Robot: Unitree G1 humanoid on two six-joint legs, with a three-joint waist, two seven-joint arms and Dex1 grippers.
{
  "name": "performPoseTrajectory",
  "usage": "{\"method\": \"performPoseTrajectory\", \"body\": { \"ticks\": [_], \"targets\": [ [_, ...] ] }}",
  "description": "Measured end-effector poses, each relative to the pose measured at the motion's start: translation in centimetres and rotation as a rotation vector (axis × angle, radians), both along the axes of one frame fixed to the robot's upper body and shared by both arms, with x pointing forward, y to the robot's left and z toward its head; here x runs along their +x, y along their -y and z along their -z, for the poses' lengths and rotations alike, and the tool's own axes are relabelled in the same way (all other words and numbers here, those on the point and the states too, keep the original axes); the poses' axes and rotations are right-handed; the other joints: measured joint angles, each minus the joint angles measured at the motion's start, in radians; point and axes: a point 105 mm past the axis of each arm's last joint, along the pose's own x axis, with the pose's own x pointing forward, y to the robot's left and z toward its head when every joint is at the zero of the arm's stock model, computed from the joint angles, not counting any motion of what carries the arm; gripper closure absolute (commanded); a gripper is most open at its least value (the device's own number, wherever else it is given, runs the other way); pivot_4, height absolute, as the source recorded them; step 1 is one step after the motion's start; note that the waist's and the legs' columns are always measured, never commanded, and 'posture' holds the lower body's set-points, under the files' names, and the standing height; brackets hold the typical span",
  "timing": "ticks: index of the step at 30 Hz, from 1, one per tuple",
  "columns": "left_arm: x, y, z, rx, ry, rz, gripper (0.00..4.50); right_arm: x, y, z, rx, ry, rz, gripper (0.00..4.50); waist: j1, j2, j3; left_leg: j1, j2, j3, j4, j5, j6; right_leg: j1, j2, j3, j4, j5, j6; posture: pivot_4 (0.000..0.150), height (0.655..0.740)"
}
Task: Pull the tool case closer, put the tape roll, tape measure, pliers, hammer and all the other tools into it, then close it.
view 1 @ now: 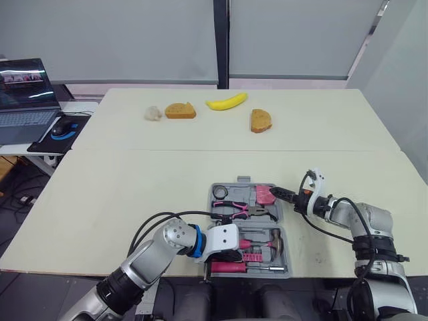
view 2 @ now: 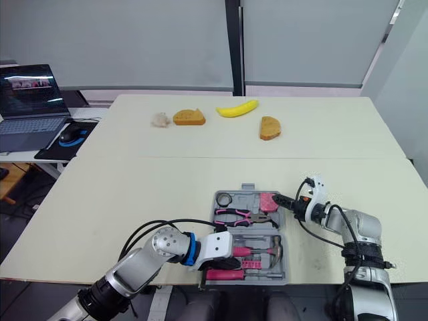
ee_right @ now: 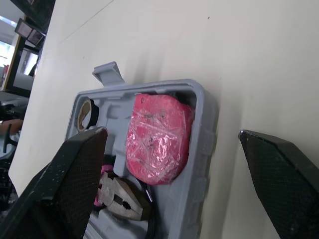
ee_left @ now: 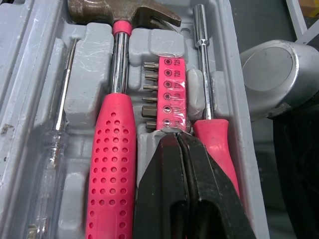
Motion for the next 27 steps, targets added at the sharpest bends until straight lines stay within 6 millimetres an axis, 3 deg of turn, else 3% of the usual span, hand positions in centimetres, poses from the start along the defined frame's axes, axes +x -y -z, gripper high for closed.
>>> {"method": "performPoseTrajectory", "body": {
  "ticks": [3, 16, 21, 27],
  "targets": [
    [-0.1, 0.0, 0.2, 0.015, 0.014, 0.014, 4.50, 0.7, -0.7, 0.4, 0.012, 0.006, -0.006, 0.02, 0.000, 0.000, 0.000, 0.011, 0.000, 0.000, -0.003, 0.000, 0.000, 0.010, 0.000, 0.000, -0.003, -0.001, 0.000, 0.150, 0.7400],
    [0.1, -0.2, 0.2, 0.032, 0.037, 0.022, 4.50, 1.9, -2.4, 0.7, 0.205, -0.019, 0.018, 0.02, -0.005, 0.000, -0.005, 0.012, 0.001, 0.000, -0.004, 0.000, 0.000, 0.010, 0.001, 0.001, -0.002, -0.001, 0.000, 0.150, 0.7400],
    [0.1, -0.2, 0.1, 0.031, 0.040, 0.024, 4.50, 1.7, -2.9, -0.4, 0.294, -0.017, -0.015, 0.02, -0.005, 0.000, -0.004, 0.011, 0.000, 0.000, -0.004, 0.000, 0.000, 0.009, 0.001, 0.002, -0.002, -0.001, 0.000, 0.150, 0.7400],
    [0.1, -0.1, 0.1, 0.030, 0.043, 0.027, 4.50, 0.4, -2.5, -2.3, 0.231, 0.074, -0.142, 0.02, -0.001, 0.001, -0.004, 0.011, 0.000, -0.001, -0.004, -0.001, 0.000, 0.009, 0.001, 0.001, -0.003, -0.001, 0.000, 0.150, 0.7400]
  ]
}}
